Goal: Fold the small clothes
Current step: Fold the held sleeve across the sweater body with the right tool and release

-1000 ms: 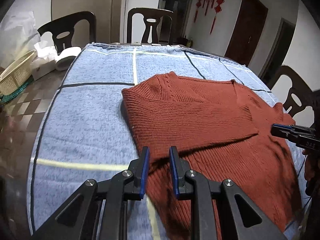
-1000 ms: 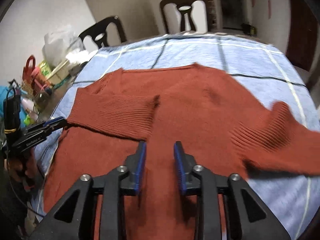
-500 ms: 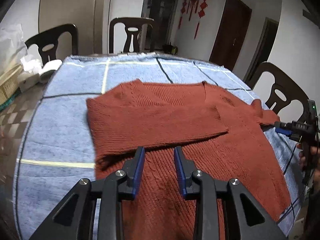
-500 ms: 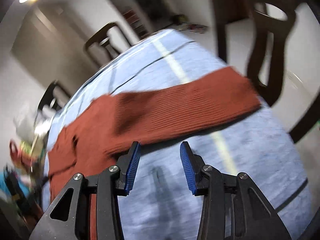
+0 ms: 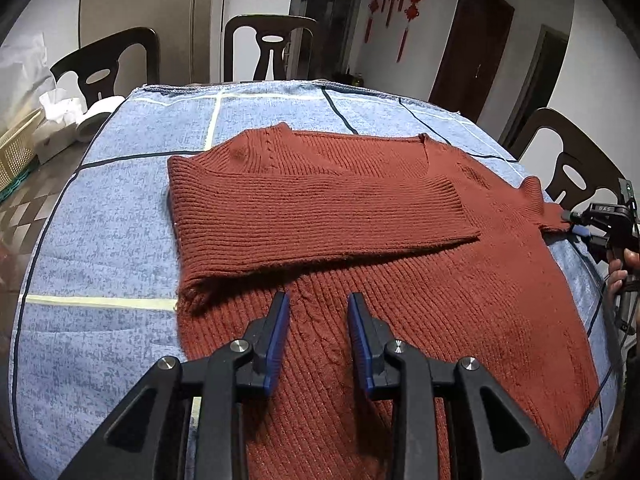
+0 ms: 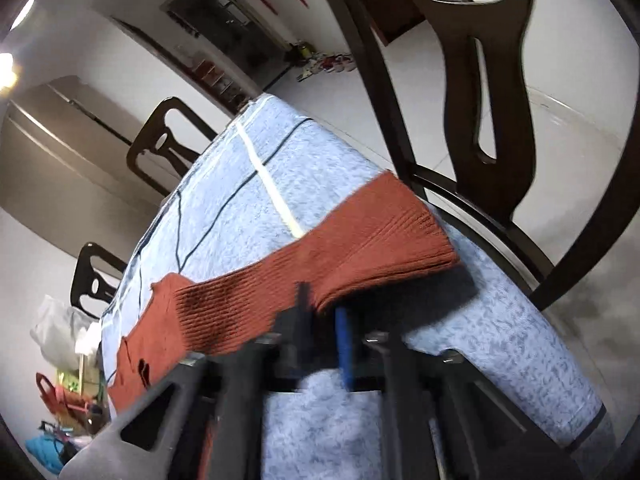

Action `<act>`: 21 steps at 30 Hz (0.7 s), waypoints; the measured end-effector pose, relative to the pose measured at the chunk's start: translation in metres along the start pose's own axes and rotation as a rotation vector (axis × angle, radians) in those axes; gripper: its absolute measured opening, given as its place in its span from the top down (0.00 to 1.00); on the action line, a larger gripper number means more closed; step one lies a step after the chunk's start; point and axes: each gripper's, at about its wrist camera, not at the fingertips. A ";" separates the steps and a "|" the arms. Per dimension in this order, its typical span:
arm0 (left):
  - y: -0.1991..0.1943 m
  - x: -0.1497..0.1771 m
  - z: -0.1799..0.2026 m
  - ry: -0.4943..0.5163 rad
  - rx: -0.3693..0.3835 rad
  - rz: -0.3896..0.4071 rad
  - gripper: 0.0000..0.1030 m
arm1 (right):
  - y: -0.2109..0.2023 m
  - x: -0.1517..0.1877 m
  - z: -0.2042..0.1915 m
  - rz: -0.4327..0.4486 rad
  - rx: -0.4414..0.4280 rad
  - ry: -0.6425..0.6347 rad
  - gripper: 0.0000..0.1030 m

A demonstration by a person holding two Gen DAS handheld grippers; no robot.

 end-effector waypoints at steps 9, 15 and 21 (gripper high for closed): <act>0.001 -0.001 0.001 0.004 -0.003 -0.002 0.67 | -0.038 0.021 -0.120 0.045 -0.208 -0.329 0.93; -0.003 -0.003 -0.001 -0.008 0.004 0.006 0.67 | -0.002 0.081 -0.195 -0.136 -0.338 -0.552 0.91; -0.026 -0.012 -0.006 -0.030 0.018 0.047 0.67 | 0.025 0.127 -0.191 -0.303 -0.345 -0.657 0.79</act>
Point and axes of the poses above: each gripper's, at about its wrist camera, not at the fingertips, and y roughly the way its jaws point, z to its right, x to its underside
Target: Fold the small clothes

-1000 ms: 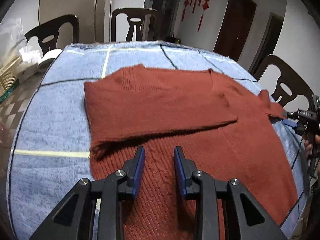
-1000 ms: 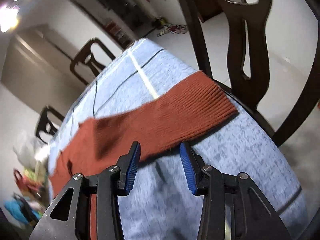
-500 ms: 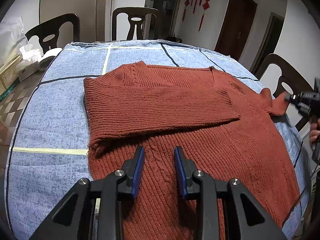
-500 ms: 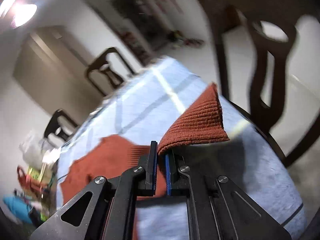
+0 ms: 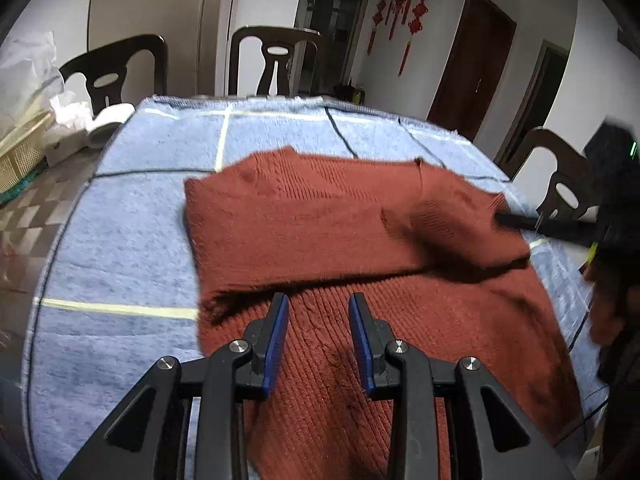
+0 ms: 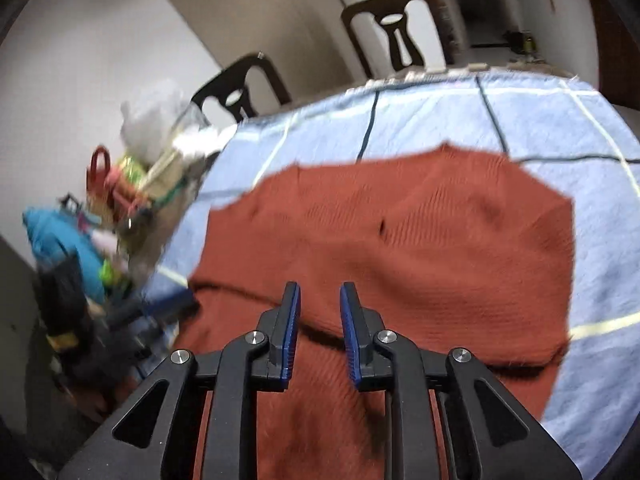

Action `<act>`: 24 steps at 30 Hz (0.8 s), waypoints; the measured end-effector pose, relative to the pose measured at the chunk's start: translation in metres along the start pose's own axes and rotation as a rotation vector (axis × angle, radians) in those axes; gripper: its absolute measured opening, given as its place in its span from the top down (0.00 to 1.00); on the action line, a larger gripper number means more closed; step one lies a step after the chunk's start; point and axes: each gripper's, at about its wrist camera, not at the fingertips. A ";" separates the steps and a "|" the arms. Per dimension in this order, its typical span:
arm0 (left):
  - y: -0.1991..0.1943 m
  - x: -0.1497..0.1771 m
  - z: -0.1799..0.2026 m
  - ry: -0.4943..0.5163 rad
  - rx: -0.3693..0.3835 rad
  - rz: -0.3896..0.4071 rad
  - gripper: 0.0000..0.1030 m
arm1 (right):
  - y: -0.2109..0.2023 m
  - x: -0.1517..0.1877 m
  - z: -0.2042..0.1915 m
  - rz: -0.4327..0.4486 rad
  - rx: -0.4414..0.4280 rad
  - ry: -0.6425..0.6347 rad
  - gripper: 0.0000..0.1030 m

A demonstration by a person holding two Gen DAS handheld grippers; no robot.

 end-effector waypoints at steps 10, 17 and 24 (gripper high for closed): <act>0.018 -0.041 0.028 -0.001 0.140 -0.032 0.67 | -0.027 0.020 0.050 0.055 0.119 0.114 0.79; 0.086 -0.050 0.061 0.029 0.160 -0.185 0.68 | -0.044 0.033 0.063 0.083 0.152 0.123 0.79; 0.083 -0.068 0.070 0.015 0.243 -0.135 0.95 | -0.044 0.039 0.076 0.076 0.172 0.161 0.79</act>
Point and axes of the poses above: each gripper's, at about its wrist camera, not at the fingertips, and y roughly the way its jaws point, z to its right, x to its underside
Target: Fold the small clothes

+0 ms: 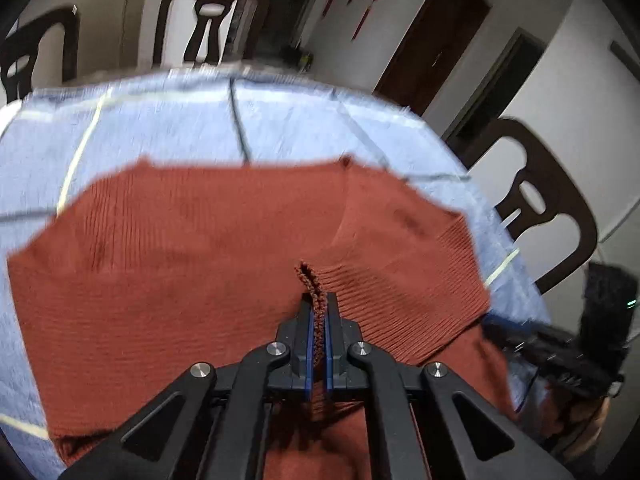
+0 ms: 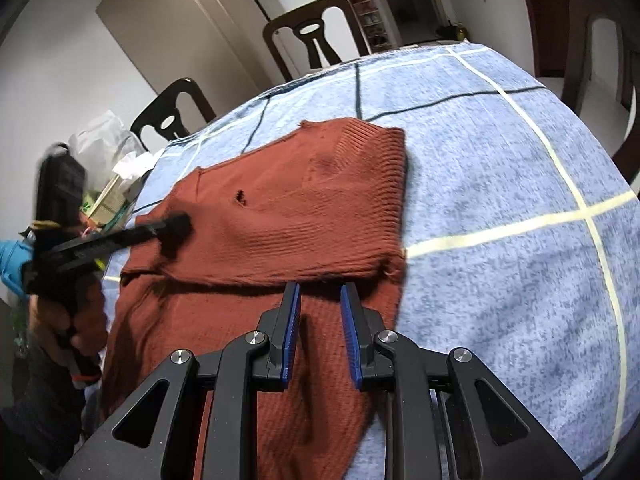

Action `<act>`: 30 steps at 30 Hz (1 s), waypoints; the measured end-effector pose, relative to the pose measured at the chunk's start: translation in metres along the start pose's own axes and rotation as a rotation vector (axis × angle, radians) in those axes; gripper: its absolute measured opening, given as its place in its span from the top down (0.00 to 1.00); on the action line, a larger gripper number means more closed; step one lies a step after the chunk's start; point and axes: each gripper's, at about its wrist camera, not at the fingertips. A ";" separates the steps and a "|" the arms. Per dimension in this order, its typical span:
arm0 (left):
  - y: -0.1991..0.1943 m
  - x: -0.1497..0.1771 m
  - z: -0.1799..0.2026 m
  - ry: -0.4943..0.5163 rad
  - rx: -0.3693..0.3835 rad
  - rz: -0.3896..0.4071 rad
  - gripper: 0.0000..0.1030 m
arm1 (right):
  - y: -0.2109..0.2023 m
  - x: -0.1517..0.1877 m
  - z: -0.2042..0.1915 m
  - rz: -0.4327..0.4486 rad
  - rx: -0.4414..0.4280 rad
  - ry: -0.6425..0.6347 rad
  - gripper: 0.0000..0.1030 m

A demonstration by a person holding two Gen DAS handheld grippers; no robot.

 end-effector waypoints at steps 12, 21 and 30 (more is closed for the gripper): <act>0.007 0.003 -0.029 -0.064 -0.062 -0.019 0.93 | -0.011 -0.013 -0.011 0.044 0.041 -0.050 0.79; -0.025 0.000 -0.017 -0.032 -0.091 0.060 0.91 | 0.011 -0.031 0.015 -0.004 0.151 -0.033 0.93; 0.013 -0.007 -0.005 0.025 -0.103 0.002 0.85 | 0.029 -0.064 0.001 0.019 0.146 -0.100 0.92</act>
Point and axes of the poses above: each gripper's, at about its wrist camera, not at the fingertips, and y roughly the way its jaws point, z to its right, x to its underside
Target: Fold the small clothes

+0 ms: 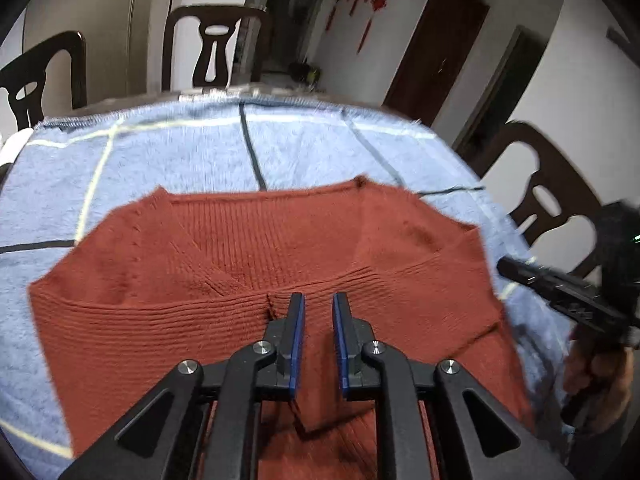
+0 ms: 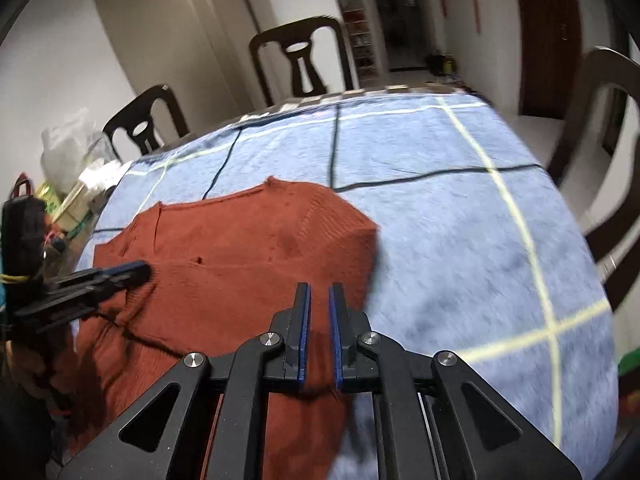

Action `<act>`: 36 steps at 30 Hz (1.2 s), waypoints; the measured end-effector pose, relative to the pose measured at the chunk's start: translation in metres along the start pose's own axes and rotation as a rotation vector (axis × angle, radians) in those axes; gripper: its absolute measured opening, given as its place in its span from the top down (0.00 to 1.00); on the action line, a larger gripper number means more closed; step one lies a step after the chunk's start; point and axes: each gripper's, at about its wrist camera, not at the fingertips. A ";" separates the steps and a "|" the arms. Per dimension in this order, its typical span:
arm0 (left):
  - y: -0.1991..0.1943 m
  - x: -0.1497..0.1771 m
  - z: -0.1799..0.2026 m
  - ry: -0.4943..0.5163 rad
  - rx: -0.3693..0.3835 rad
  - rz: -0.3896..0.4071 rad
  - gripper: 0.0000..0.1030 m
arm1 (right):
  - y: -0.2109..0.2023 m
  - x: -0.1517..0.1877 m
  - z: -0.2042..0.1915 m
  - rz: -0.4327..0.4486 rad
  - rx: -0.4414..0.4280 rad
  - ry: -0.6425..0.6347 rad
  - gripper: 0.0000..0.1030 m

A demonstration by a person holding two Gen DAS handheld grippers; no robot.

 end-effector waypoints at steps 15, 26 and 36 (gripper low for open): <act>-0.016 0.032 -0.001 0.063 -0.013 -0.013 0.85 | -0.010 0.038 -0.007 -0.029 -0.010 -0.082 0.87; -0.052 0.050 -0.039 -0.005 -0.137 0.063 0.84 | -0.016 0.047 -0.011 -0.036 0.017 -0.121 0.84; -0.084 0.077 -0.067 -0.068 -0.199 0.106 0.84 | -0.047 0.060 -0.026 -0.015 -0.005 -0.131 0.63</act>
Point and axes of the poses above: each gripper's, at about its wrist camera, not at the fingertips, and y roughly the way its jaws point, z to its right, x to its underside
